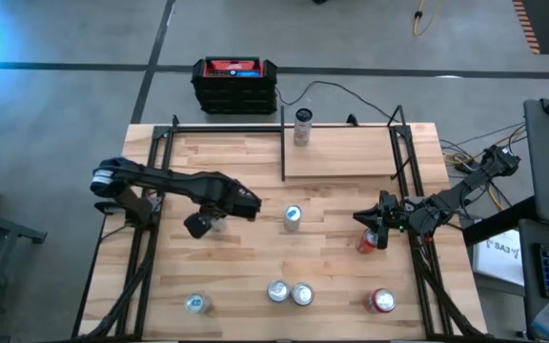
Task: Place canned beverage on shelf
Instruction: Move the white pink soda to the center of the table
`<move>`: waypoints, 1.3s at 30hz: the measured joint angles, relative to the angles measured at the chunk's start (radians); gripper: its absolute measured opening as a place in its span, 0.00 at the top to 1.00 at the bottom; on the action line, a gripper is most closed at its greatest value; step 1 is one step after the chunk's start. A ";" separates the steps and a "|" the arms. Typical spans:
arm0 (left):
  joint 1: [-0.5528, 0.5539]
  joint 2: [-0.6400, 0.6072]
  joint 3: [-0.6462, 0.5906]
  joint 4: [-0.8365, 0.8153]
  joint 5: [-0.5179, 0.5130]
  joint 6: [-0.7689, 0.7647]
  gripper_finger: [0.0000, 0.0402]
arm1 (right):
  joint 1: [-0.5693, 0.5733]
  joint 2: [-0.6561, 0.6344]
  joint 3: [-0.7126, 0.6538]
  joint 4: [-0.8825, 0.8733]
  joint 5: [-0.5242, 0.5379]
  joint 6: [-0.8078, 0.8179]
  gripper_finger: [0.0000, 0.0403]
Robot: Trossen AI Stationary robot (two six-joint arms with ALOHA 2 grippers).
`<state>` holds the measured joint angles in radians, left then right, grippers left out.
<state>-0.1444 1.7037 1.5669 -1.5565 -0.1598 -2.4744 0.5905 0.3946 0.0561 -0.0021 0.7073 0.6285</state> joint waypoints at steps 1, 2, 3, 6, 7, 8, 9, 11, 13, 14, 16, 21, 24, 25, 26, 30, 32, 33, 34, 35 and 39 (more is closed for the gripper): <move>-0.005 0.011 0.027 -0.017 -0.009 0.043 0.06 | 0.000 0.000 0.000 0.000 0.000 0.000 0.93; -0.012 0.023 0.048 -0.015 -0.015 0.083 0.04 | 0.000 0.000 0.000 0.000 0.000 0.000 0.93; -0.019 0.030 0.062 -0.010 -0.021 0.121 0.03 | 0.000 0.000 0.000 0.000 0.000 0.000 0.93; -0.052 0.044 0.070 -0.014 -0.060 0.217 0.01 | 0.000 0.000 0.000 0.000 0.000 0.000 0.93; -0.067 0.046 0.069 -0.015 -0.083 0.250 0.01 | 0.000 0.000 0.000 0.000 0.000 0.000 0.93; -0.085 0.048 0.065 -0.015 -0.111 0.280 0.01 | 0.000 0.000 0.000 0.000 0.000 0.000 0.93; -0.106 0.051 0.059 -0.016 -0.143 0.306 0.01 | 0.000 0.000 0.000 0.000 0.000 0.000 0.93; -0.149 0.053 0.046 -0.014 -0.198 0.337 0.01 | 0.000 0.000 0.000 0.000 0.000 0.000 0.93; -0.191 0.051 0.033 -0.015 -0.228 0.347 0.02 | 0.000 0.000 0.000 0.000 0.000 0.000 0.93; -0.212 0.049 0.027 -0.015 -0.238 0.350 0.02 | 0.000 0.000 0.000 0.000 0.000 0.000 0.93; -0.252 0.048 0.019 -0.015 -0.247 0.358 0.02 | 0.000 0.000 0.000 0.000 0.000 0.000 0.93; -0.328 0.044 -0.020 -0.014 -0.296 0.377 0.02 | 0.000 0.000 0.000 0.000 0.000 0.000 0.93; -0.353 0.033 -0.068 -0.015 -0.323 0.356 0.02 | 0.000 0.000 0.000 0.000 0.000 0.000 0.93; -0.359 0.028 -0.083 -0.014 -0.329 0.349 0.02 | 0.000 0.000 0.000 0.000 0.000 0.000 0.93; -0.362 0.021 -0.100 -0.014 -0.331 0.346 0.02 | 0.000 0.000 0.000 0.000 0.000 0.000 0.93; -0.364 -0.023 -0.180 -0.014 -0.331 0.340 0.02 | 0.000 0.000 0.000 0.000 0.000 0.000 0.93; -0.363 -0.050 -0.220 -0.016 -0.344 0.337 0.02 | 0.000 0.000 0.000 0.000 0.000 0.000 0.93; -0.364 -0.060 -0.236 -0.015 -0.356 0.337 0.02 | 0.000 0.000 0.000 0.000 0.000 0.000 0.93; -0.364 -0.071 -0.255 -0.014 -0.367 0.338 0.02 | 0.000 0.000 0.000 0.000 0.000 0.000 0.93; -0.364 -0.082 -0.272 -0.015 -0.378 0.342 0.03 | 0.000 0.000 0.000 0.000 0.000 0.000 0.93; -0.364 -0.118 -0.313 -0.009 -0.417 0.345 0.07 | 0.000 0.000 0.000 0.000 0.000 0.000 0.93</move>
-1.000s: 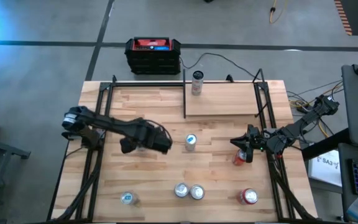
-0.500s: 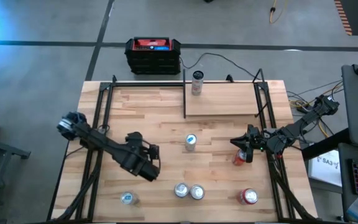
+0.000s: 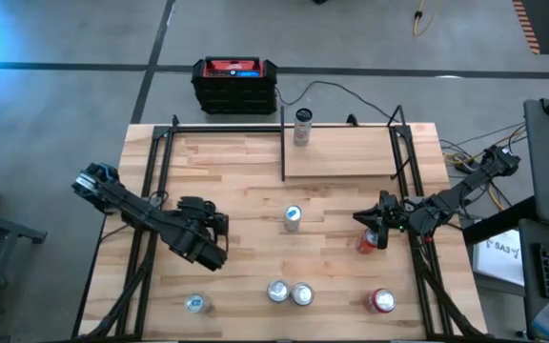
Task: Place canned beverage on shelf
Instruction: Move the white pink soda to the center of the table
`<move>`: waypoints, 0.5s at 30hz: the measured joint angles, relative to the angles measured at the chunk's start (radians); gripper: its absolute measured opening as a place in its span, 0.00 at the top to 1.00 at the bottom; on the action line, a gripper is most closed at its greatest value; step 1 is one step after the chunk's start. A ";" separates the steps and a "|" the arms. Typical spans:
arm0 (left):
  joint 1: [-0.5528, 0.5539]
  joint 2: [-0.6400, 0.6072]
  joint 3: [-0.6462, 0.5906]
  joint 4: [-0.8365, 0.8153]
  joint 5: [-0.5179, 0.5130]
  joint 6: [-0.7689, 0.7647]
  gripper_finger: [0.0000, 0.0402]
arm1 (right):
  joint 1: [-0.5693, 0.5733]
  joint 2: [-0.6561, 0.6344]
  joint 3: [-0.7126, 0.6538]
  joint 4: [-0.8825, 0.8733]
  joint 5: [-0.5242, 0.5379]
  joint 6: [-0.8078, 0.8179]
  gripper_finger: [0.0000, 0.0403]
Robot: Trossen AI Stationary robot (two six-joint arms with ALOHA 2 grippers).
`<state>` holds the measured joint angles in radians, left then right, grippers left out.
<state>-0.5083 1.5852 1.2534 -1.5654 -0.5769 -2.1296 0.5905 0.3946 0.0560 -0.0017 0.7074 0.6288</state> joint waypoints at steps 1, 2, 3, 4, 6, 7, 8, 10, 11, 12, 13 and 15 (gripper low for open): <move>0.000 -0.002 -0.008 0.003 -0.011 0.001 0.09 | 0.000 0.000 0.000 0.000 0.000 0.000 0.93; 0.000 -0.004 -0.017 0.009 -0.025 0.008 0.11 | 0.000 0.000 0.000 0.000 0.000 0.000 0.93; 0.000 -0.004 -0.024 0.014 -0.036 0.017 0.13 | 0.000 0.000 0.000 0.000 0.000 0.000 0.93; 0.000 -0.005 -0.031 0.021 -0.043 0.029 0.15 | 0.000 0.000 0.000 0.000 0.000 0.000 0.93; 0.001 -0.005 -0.042 0.037 -0.053 0.046 0.20 | 0.000 0.000 0.000 0.000 0.000 0.000 0.93; 0.001 -0.005 -0.045 0.044 -0.056 0.050 0.23 | 0.000 0.000 0.000 0.000 0.000 0.000 0.93; 0.002 -0.004 -0.046 0.046 -0.062 0.051 0.25 | 0.000 0.000 0.000 0.000 0.000 0.000 0.93; 0.002 -0.001 -0.046 0.046 -0.068 0.050 0.31 | 0.000 0.000 0.000 0.000 0.000 0.000 0.93; 0.004 0.000 -0.046 0.047 -0.069 0.048 0.34 | 0.000 0.000 0.000 0.000 0.000 0.000 0.93; 0.007 0.000 -0.045 0.045 -0.068 0.042 0.37 | 0.000 0.000 0.000 0.000 0.000 0.000 0.93; 0.009 0.000 -0.045 0.045 -0.068 0.029 0.39 | 0.000 0.000 0.000 0.000 0.000 0.000 0.93; 0.011 0.000 -0.044 0.042 -0.070 -0.011 0.44 | 0.000 0.000 0.000 0.000 0.000 0.000 0.93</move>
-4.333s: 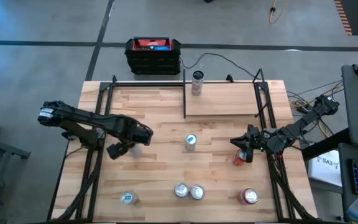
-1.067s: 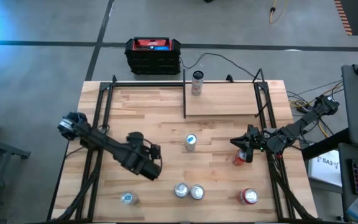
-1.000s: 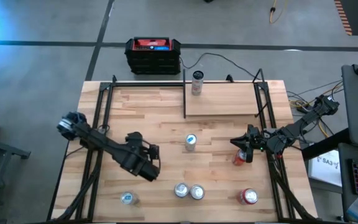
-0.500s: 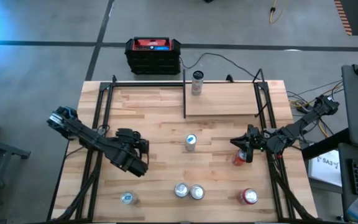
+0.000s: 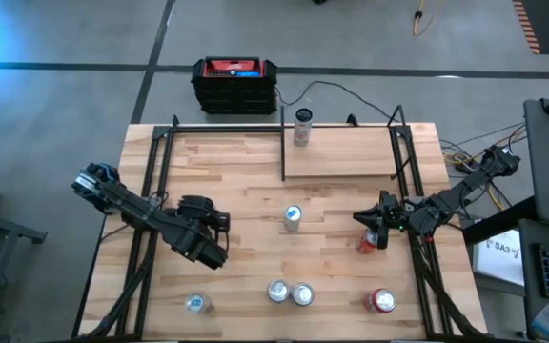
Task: Place canned beverage on shelf
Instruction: Move the white pink soda to the center of the table
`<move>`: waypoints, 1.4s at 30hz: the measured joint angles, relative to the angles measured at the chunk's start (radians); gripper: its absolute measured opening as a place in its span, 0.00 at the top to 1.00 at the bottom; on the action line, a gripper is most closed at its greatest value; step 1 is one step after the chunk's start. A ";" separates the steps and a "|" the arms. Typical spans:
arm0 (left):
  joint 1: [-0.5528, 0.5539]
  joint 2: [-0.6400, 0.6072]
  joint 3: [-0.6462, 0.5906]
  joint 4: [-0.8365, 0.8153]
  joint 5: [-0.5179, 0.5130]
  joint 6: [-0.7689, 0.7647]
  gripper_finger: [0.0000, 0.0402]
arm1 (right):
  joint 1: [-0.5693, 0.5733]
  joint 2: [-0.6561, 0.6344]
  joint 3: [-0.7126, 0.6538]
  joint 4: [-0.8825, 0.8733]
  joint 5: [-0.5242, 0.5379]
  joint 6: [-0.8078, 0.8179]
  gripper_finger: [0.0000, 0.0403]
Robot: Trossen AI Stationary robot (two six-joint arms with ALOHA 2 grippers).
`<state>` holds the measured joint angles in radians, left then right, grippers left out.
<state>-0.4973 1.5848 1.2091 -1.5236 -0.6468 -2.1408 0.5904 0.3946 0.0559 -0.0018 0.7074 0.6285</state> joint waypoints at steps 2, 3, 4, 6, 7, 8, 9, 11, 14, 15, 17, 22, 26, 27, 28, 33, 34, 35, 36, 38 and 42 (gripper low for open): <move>0.000 0.000 0.000 -0.003 0.003 -0.036 0.47 | 0.000 0.000 0.000 0.000 0.000 0.000 0.93; 0.000 0.000 0.000 -0.004 0.010 -0.052 0.48 | 0.000 0.000 0.000 0.000 0.000 0.000 0.93; 0.000 0.000 0.000 -0.005 0.014 -0.065 0.48 | 0.000 0.000 0.000 0.000 0.000 0.000 0.93; 0.001 0.000 0.001 -0.006 0.023 -0.093 0.46 | 0.000 0.000 0.000 0.000 0.000 0.000 0.93; 0.001 0.000 0.001 -0.006 0.026 -0.103 0.45 | 0.000 0.000 0.000 0.000 0.000 0.000 0.93; 0.001 0.000 0.001 -0.004 0.028 -0.106 0.44 | 0.000 0.000 0.000 0.000 0.000 0.000 0.93; 0.003 0.000 0.002 0.000 0.028 -0.107 0.43 | 0.000 0.000 0.000 0.000 0.000 0.000 0.93; 0.007 0.000 0.002 0.011 0.028 -0.104 0.42 | 0.000 0.000 0.000 0.000 0.000 0.000 0.93; 0.021 0.000 0.024 0.017 0.054 -0.091 0.43 | 0.000 0.000 0.000 0.000 0.000 0.000 0.93; 0.029 0.000 0.033 0.020 0.067 -0.083 0.44 | 0.000 0.000 0.000 0.000 0.000 0.000 0.93; 0.048 0.000 0.055 0.022 0.096 -0.056 0.45 | 0.000 0.000 0.000 0.000 0.000 0.000 0.93; 0.102 0.003 0.099 0.023 0.150 0.028 0.46 | 0.000 0.000 0.000 0.000 0.000 0.000 0.93; 0.135 0.003 0.123 0.038 0.156 0.079 0.46 | 0.000 0.000 0.000 0.000 0.000 0.000 0.93; 0.143 0.003 0.129 0.041 0.158 0.089 0.46 | 0.000 0.000 0.000 0.000 0.000 0.000 0.93; 0.149 0.003 0.134 0.042 0.160 0.098 0.46 | 0.000 0.000 0.000 0.000 0.000 0.000 0.93; 0.171 0.003 0.138 0.078 0.164 0.135 0.46 | 0.000 0.000 0.000 0.000 0.000 0.000 0.93; 0.173 0.003 0.138 0.086 0.164 0.140 0.46 | 0.000 0.000 0.000 0.000 0.000 0.000 0.93; 0.173 0.009 0.139 0.092 0.159 0.143 0.46 | 0.000 0.000 0.000 0.000 0.000 0.000 0.93; 0.174 0.015 0.140 0.092 0.150 0.143 0.46 | 0.000 0.000 0.000 0.000 0.000 0.000 0.93; 0.174 0.035 0.151 0.092 0.145 0.144 0.47 | 0.000 0.000 0.000 0.000 0.000 0.000 0.93; 0.174 0.092 0.198 0.098 0.137 0.147 0.48 | 0.000 0.000 0.000 0.000 0.000 0.000 0.93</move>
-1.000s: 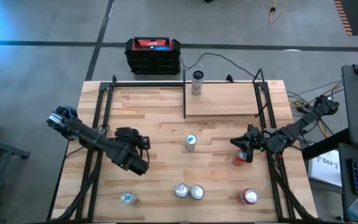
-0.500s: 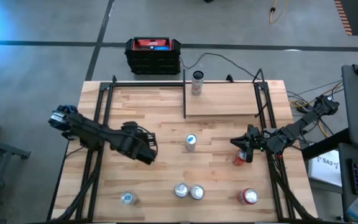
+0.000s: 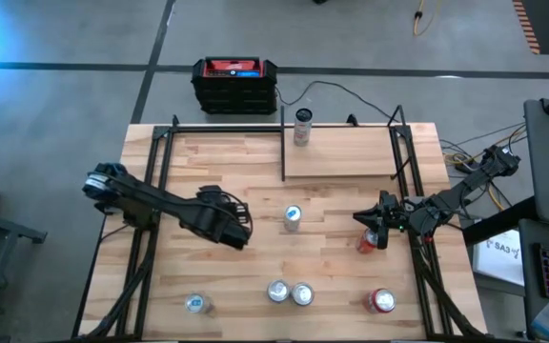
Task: Place canned beverage on shelf
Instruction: Move the white pink soda to the center of the table
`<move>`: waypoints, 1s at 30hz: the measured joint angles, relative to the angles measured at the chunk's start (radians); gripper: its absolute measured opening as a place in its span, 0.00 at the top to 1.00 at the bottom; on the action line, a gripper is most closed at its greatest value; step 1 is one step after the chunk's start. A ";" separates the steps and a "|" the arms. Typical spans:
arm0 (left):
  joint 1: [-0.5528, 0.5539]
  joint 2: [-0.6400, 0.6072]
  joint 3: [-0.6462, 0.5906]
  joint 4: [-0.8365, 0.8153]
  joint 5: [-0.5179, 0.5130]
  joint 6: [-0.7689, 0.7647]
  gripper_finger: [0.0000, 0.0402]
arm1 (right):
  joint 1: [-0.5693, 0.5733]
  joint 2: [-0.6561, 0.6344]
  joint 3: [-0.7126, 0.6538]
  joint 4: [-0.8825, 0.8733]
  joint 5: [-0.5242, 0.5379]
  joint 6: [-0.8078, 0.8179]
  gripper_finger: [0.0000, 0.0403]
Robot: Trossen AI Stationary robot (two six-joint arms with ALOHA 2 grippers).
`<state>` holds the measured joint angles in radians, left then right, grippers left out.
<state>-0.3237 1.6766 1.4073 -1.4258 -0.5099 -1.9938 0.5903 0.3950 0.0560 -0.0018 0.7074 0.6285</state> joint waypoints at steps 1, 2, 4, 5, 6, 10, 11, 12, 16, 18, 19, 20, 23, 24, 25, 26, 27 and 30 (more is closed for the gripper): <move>0.000 0.017 0.016 -0.004 0.003 0.000 0.49 | 0.000 0.000 0.000 0.000 0.000 0.000 0.93; 0.000 0.032 0.033 -0.014 0.004 0.000 0.50 | 0.000 0.000 0.000 0.000 0.000 0.000 0.93; -0.001 0.060 0.068 -0.035 0.016 0.000 0.51 | 0.000 0.000 0.000 0.000 0.000 0.000 0.93; -0.003 0.073 0.086 -0.050 0.024 -0.001 0.52 | 0.000 0.000 0.000 0.000 0.000 0.000 0.93; -0.004 0.086 0.105 -0.067 0.032 -0.002 0.53 | 0.000 0.000 0.000 0.000 0.000 0.000 0.93; -0.005 0.136 0.173 -0.139 0.050 -0.001 0.58 | 0.000 0.000 0.000 0.000 0.000 0.000 0.93; -0.005 0.143 0.184 -0.142 0.052 -0.001 0.60 | 0.000 0.000 0.000 0.000 0.000 0.000 0.93; -0.005 0.148 0.190 -0.138 0.057 0.004 0.61 | 0.000 0.000 0.000 0.000 0.000 0.000 0.93; -0.005 0.153 0.191 -0.143 0.090 -0.009 0.69 | 0.000 0.000 0.000 0.000 0.000 0.000 0.93; -0.008 0.152 0.189 -0.144 0.108 -0.028 0.73 | 0.000 0.000 0.000 0.000 0.000 0.000 0.93; -0.011 0.150 0.189 -0.144 0.112 -0.038 0.75 | 0.000 0.000 0.000 0.000 0.000 0.000 0.93; -0.015 0.148 0.189 -0.144 0.114 -0.048 0.76 | 0.000 0.000 0.000 0.000 0.000 0.000 0.93; -0.033 0.145 0.189 -0.145 0.117 -0.085 0.81 | 0.000 0.000 0.000 0.000 0.000 0.000 0.93; -0.041 0.145 0.189 -0.145 0.117 -0.095 0.82 | 0.000 0.000 0.000 0.000 0.000 0.000 0.93; -0.048 0.145 0.189 -0.144 0.117 -0.105 0.83 | 0.000 0.000 0.000 0.000 0.000 0.000 0.93; -0.055 0.145 0.189 -0.145 0.117 -0.115 0.84 | 0.000 0.000 0.000 0.000 0.000 0.000 0.93; -0.060 0.144 0.189 -0.145 0.119 -0.123 0.84 | 0.000 0.000 0.000 0.000 0.000 0.000 0.93; -0.071 0.144 0.190 -0.145 0.137 -0.147 0.85 | 0.000 0.000 0.000 0.000 0.000 0.000 0.93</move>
<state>-0.3946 1.8210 1.5972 -1.5709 -0.3733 -2.1409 0.5903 0.3950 0.0561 -0.0017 0.7074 0.6287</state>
